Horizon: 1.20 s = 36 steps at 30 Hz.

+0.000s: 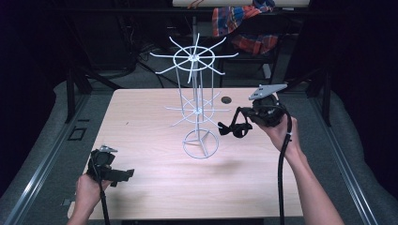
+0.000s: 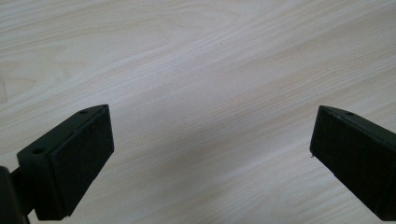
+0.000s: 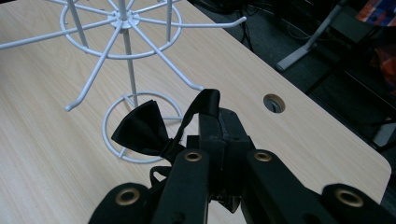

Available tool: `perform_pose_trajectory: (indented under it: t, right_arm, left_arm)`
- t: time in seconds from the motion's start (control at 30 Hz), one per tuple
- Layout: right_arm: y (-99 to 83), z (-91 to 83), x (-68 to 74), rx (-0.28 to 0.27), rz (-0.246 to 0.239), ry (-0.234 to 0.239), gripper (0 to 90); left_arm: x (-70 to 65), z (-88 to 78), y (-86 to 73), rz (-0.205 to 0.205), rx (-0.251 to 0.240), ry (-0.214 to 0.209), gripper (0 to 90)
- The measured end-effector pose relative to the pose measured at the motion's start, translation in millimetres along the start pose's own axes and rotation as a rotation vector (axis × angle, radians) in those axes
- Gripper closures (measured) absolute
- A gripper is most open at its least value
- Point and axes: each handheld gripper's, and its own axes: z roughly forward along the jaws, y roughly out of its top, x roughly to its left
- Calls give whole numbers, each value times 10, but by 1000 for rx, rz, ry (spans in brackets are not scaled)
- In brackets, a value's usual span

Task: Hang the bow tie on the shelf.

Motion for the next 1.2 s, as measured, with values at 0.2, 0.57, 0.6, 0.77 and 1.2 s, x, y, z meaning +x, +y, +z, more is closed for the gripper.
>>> perform_pose_trajectory:
  t: [0.2,0.57,0.6,0.77,1.2]
  right_arm:
    - [79,31,3,-6,-24,9,900]
    - [212,117,-36,-7,-56,26,900]
    - [218,151,-47,-2,-62,24,900]
    - [225,219,-63,-9,-72,27,900]
    - [276,373,-121,-8,-95,40,900]
  left_arm:
    - [2,-2,1,-3,1,-3,0]
    - [-36,96,88,15,15,-15,0]
    - [-41,104,93,23,19,-15,0]
    - [-20,85,69,23,19,-11,0]
    - [-21,80,60,34,27,-17,0]
